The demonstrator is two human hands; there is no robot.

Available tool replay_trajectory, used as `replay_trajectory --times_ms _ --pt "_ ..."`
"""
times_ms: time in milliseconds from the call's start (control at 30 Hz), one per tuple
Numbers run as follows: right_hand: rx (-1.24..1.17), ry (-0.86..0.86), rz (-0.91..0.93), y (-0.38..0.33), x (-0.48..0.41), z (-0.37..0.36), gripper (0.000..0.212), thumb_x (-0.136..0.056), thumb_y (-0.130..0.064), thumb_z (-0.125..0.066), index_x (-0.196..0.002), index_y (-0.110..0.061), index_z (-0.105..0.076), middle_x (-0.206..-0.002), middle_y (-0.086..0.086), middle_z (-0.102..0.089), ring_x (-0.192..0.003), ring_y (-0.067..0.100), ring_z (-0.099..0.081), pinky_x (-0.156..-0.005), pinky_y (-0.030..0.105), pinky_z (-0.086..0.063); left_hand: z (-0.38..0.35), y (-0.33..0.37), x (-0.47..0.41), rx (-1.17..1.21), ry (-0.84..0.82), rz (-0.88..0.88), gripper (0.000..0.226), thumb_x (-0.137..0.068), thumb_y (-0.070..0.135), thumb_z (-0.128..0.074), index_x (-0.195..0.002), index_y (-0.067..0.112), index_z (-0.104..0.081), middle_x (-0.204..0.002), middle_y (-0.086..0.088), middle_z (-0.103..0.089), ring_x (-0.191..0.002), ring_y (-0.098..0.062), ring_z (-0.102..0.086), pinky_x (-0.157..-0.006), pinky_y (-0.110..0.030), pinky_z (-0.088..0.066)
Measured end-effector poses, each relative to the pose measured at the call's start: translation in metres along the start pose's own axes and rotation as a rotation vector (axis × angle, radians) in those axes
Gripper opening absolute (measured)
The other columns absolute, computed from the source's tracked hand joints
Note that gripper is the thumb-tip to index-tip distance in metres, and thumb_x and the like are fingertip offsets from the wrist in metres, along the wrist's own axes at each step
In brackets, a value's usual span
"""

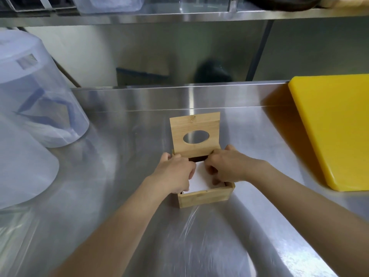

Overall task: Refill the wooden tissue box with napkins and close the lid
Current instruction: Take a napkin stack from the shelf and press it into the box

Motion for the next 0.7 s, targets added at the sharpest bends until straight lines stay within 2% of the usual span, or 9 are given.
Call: replay_trajectory --times_ms 133,200,267,333,433,500,567,633,700 --pt "-0.066 -0.033 -0.027 0.001 0.003 0.001 0.012 -0.083 -0.018 -0.061 -0.079 -0.020 -0.049 -0.088 -0.003 -0.053 -0.082 0.017 -0.043 -0.084 0.032 -0.030 0.004 -0.003 0.000 0.069 0.027 -0.024 0.019 -0.082 0.027 -0.067 -0.096 0.021 -0.056 -0.104 0.005 -0.056 -0.102 -0.015 -0.046 -0.092 -0.029 -0.029" --pt "-0.158 0.036 -0.009 0.006 0.006 0.009 0.004 -0.083 -0.017 -0.058 -0.079 -0.017 -0.057 -0.086 -0.001 -0.061 -0.082 0.021 -0.052 -0.085 0.034 -0.041 0.012 -0.007 0.005 0.235 0.075 -0.021 0.020 -0.085 0.030 -0.064 -0.102 0.021 -0.059 -0.102 0.006 -0.059 -0.097 -0.013 -0.052 -0.087 -0.027 -0.034" --pt "-0.350 0.277 -0.016 0.017 0.014 0.028 0.010 -0.083 -0.012 -0.059 -0.085 -0.013 -0.069 -0.087 0.005 -0.070 -0.080 0.023 -0.059 -0.079 0.036 -0.050 0.025 -0.017 0.015 0.530 0.177 0.037 0.012 -0.086 0.028 -0.064 -0.095 0.020 -0.064 -0.089 0.008 -0.061 -0.083 -0.010 -0.056 -0.074 -0.023 -0.042" --pt "-0.646 0.578 -0.104 0.040 0.030 0.044 0.007 -0.083 -0.010 -0.065 -0.087 -0.009 -0.071 -0.082 0.007 -0.071 -0.070 0.011 -0.060 -0.070 0.021 -0.050 0.039 -0.036 0.026 0.741 0.368 0.123 0.010 -0.084 0.024 -0.067 -0.079 0.017 -0.065 -0.074 0.006 -0.061 -0.067 -0.010 -0.054 -0.062 -0.022 -0.042" --pt "-0.972 0.766 -0.272 0.071 0.039 0.037 0.012 -0.081 -0.010 -0.070 -0.092 -0.012 -0.068 -0.075 -0.004 -0.059 -0.063 -0.001 -0.051 -0.059 0.003 -0.041 0.039 -0.073 0.041 1.043 0.634 0.318 0.011 -0.082 0.017 -0.070 -0.074 0.015 -0.062 -0.073 0.001 -0.060 -0.069 -0.014 -0.053 -0.067 -0.026 -0.044" --pt "-1.150 0.717 -0.321 0.081 0.031 0.023 0.030 -0.080 -0.010 -0.071 -0.108 -0.018 -0.064 -0.084 -0.006 -0.054 -0.074 0.004 -0.051 -0.065 0.006 -0.043 0.026 -0.082 0.043 1.213 0.639 0.414 0.011 -0.082 0.013 -0.069 -0.080 0.022 -0.062 -0.090 -0.002 -0.061 -0.087 -0.017 -0.056 -0.076 -0.032 -0.046" --pt "-1.368 0.580 -0.310 0.080 0.021 0.012 0.038 -0.081 -0.007 -0.069 -0.116 -0.021 -0.063 -0.099 -0.002 -0.060 -0.091 0.014 -0.058 -0.079 0.024 -0.051 0.008 -0.076 0.036 1.372 0.500 0.449 0.019 -0.084 0.012 -0.067 -0.088 0.029 -0.062 -0.110 -0.004 -0.056 -0.104 -0.019 -0.053 -0.088 -0.043 -0.046" --pt "-1.485 0.473 -0.272 0.073 0.016 0.007 0.034 -0.084 -0.001 -0.063 -0.110 -0.022 -0.067 -0.106 0.002 -0.067 -0.099 0.020 -0.062 -0.086 0.038 -0.053 -0.001 -0.065 0.031 1.532 0.391 0.442 0.024 -0.086 0.007 -0.063 -0.093 0.030 -0.062 -0.119 -0.007 -0.051 -0.110 -0.021 -0.050 -0.093 -0.056 -0.046" --pt "-1.532 0.450 -0.258 0.069 0.014 0.007 0.031 -0.084 0.005 -0.060 -0.096 -0.022 -0.070 -0.098 0.002 -0.069 -0.092 0.020 -0.064 -0.082 0.037 -0.054 -0.004 -0.060 0.028 1.635 0.370 0.437 0.024 -0.088 0.002 -0.058 -0.099 0.023 -0.060 -0.116 -0.011 -0.054 -0.109 -0.023 -0.053 -0.087 -0.058 -0.049"
Point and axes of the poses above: each hand's wrist, its own x-axis away from the middle knuckle, its own z-axis out of the back of the hand, y = z × x, the point moved 9 cm from there along -x, towards the middle knuckle
